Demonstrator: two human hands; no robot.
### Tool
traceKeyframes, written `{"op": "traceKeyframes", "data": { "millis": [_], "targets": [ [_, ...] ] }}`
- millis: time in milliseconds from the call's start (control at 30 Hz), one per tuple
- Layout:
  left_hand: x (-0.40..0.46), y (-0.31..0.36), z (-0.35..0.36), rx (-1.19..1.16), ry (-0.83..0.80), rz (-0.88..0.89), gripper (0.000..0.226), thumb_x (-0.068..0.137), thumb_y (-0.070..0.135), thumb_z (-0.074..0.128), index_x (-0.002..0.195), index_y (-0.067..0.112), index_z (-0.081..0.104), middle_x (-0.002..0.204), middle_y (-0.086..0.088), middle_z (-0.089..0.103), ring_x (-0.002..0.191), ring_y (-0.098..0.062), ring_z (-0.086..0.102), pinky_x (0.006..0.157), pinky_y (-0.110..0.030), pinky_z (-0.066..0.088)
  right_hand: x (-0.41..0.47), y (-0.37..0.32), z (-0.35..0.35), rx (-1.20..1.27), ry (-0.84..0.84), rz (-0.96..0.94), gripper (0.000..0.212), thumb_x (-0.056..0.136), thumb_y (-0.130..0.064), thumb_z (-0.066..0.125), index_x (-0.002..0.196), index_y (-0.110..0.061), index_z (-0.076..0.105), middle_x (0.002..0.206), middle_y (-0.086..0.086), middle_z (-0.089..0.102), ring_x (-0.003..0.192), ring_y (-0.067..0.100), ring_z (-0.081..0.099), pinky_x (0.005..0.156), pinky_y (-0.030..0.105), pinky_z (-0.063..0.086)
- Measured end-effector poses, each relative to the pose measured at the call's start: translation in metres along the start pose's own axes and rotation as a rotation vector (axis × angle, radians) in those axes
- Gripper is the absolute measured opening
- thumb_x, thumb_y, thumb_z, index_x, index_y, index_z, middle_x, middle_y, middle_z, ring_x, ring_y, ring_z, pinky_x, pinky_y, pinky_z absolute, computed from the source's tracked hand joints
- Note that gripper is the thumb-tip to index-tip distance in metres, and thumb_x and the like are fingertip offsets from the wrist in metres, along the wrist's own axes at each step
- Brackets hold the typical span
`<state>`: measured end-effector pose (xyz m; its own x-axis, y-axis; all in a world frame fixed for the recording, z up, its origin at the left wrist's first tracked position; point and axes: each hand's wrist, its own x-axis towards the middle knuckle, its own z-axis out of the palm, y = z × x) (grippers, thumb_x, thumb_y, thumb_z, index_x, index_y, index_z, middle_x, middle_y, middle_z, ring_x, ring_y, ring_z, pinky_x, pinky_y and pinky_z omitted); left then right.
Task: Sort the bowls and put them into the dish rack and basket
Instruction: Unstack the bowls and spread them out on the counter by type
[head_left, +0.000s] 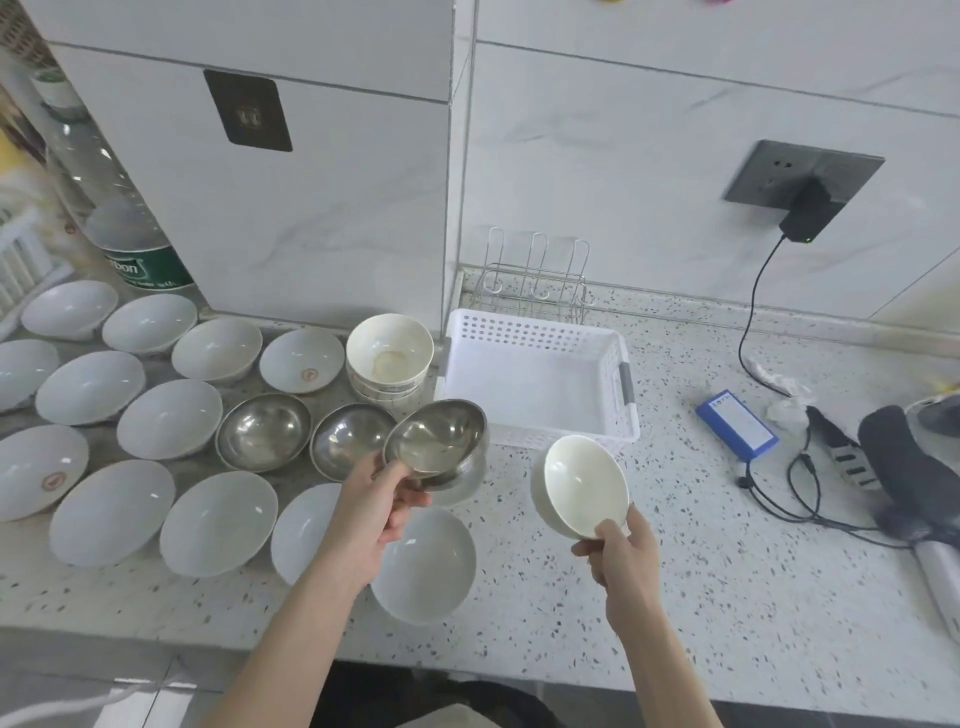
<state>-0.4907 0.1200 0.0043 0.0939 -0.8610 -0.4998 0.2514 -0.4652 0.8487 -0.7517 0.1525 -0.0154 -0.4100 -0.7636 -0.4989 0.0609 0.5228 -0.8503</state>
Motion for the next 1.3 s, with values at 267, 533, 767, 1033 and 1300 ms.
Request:
{"op": "traceKeyframes", "data": {
  "millis": [267, 533, 767, 1033, 1300],
  "targets": [
    [-0.006, -0.011, 0.011, 0.003, 0.065, -0.004, 0.009, 0.093, 0.013, 0.057, 0.1, 0.007, 0.055, 0.062, -0.006, 0.064, 0.044, -0.01, 0.042, 0.032, -0.018, 0.021, 0.013, 0.007, 0.01, -0.128, -0.093, 0.001, 0.051, 0.09, -0.001, 0.04, 0.136, -0.023, 0.045, 0.101, 0.026, 0.065, 0.041, 0.001, 0.055, 0.042, 0.016, 0.039],
    [-0.011, -0.017, 0.017, -0.012, 0.086, -0.026, 0.006, 0.092, 0.014, 0.059, 0.097, 0.011, 0.057, 0.067, -0.009, 0.064, 0.04, -0.007, 0.043, 0.033, -0.017, 0.021, 0.026, 0.009, 0.021, -0.221, -0.161, -0.009, 0.061, 0.087, -0.001, 0.042, 0.139, -0.032, 0.044, 0.106, 0.025, 0.067, 0.042, 0.0, 0.057, 0.047, 0.02, 0.04],
    [-0.018, -0.018, 0.017, -0.023, 0.101, -0.032, 0.015, 0.093, 0.012, 0.057, 0.108, 0.007, 0.059, 0.069, -0.009, 0.064, 0.045, -0.009, 0.045, 0.033, -0.017, 0.022, 0.031, 0.011, 0.027, -0.213, -0.16, -0.01, 0.063, 0.087, -0.002, 0.043, 0.143, -0.032, 0.042, 0.102, 0.025, 0.068, 0.043, 0.0, 0.058, 0.055, 0.026, 0.041],
    [-0.024, -0.029, 0.012, -0.025, 0.158, -0.008, 0.015, 0.094, 0.013, 0.055, 0.108, 0.008, 0.059, 0.068, -0.012, 0.065, 0.039, -0.008, 0.039, 0.032, -0.018, 0.021, 0.033, 0.01, 0.039, -0.182, -0.146, 0.003, 0.062, 0.087, -0.003, 0.042, 0.142, -0.034, 0.041, 0.107, 0.019, 0.069, 0.047, 0.001, 0.062, 0.053, 0.025, 0.043],
    [-0.031, -0.036, 0.012, -0.033, 0.199, -0.006, 0.024, 0.094, 0.014, 0.057, 0.118, 0.012, 0.059, 0.067, -0.013, 0.066, 0.036, -0.006, 0.041, 0.031, -0.017, 0.022, 0.03, 0.012, 0.044, -0.134, -0.103, 0.053, 0.057, 0.091, -0.01, 0.046, 0.143, -0.031, 0.039, 0.109, 0.014, 0.069, 0.051, 0.001, 0.063, 0.056, 0.025, 0.041]
  ]
}}
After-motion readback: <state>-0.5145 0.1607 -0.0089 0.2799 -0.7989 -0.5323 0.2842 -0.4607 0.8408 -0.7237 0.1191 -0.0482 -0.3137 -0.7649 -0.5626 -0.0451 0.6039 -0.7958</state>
